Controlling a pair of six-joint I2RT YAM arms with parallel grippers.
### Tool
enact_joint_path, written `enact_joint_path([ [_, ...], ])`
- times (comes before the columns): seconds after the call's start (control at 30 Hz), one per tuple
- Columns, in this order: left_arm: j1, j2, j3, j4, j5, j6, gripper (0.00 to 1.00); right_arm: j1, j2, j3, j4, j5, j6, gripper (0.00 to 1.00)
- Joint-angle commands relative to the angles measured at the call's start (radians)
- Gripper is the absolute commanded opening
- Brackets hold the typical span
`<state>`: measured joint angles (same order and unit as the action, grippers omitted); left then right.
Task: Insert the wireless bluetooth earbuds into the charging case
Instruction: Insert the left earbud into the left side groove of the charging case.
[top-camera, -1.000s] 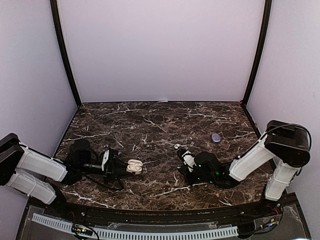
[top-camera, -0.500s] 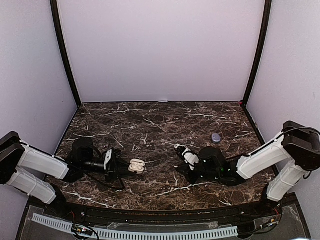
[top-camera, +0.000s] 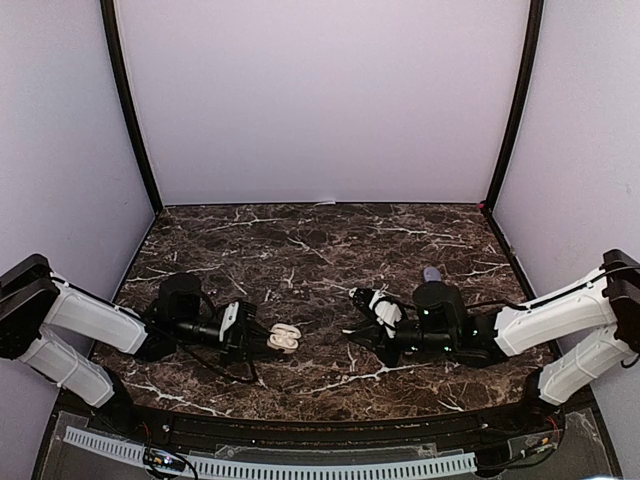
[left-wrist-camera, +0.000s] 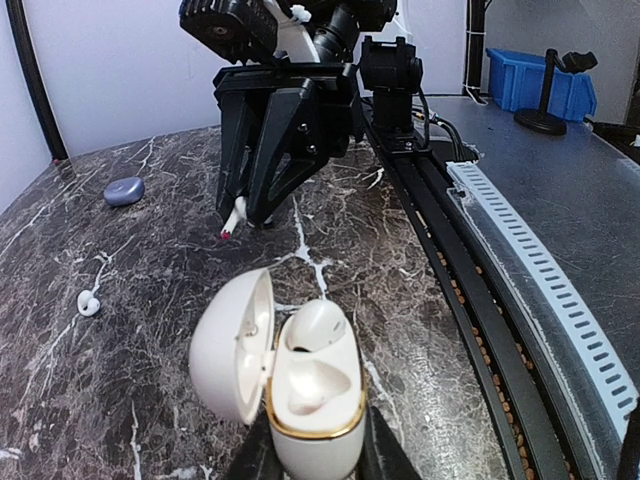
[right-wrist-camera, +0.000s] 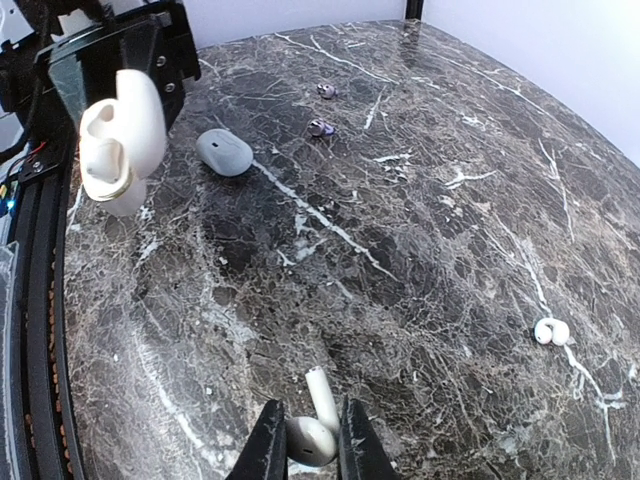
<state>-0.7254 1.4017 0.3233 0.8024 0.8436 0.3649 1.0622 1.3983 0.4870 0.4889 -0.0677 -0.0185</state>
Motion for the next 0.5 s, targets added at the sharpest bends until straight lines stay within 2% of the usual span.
enact_joint_path([
  [0.0,-0.013,0.004,0.033,-0.049,-0.002,0.027,0.1,0.019,-0.037,0.045,-0.06,-0.051,-0.053,0.0],
  [0.3,-0.051,0.025,0.087,-0.16,-0.033,0.137,0.1,0.024,-0.05,0.199,-0.222,-0.173,-0.02,0.0],
  [0.47,-0.055,0.048,0.12,-0.189,-0.06,0.141,0.1,0.056,-0.088,0.221,-0.273,-0.167,-0.067,0.0],
])
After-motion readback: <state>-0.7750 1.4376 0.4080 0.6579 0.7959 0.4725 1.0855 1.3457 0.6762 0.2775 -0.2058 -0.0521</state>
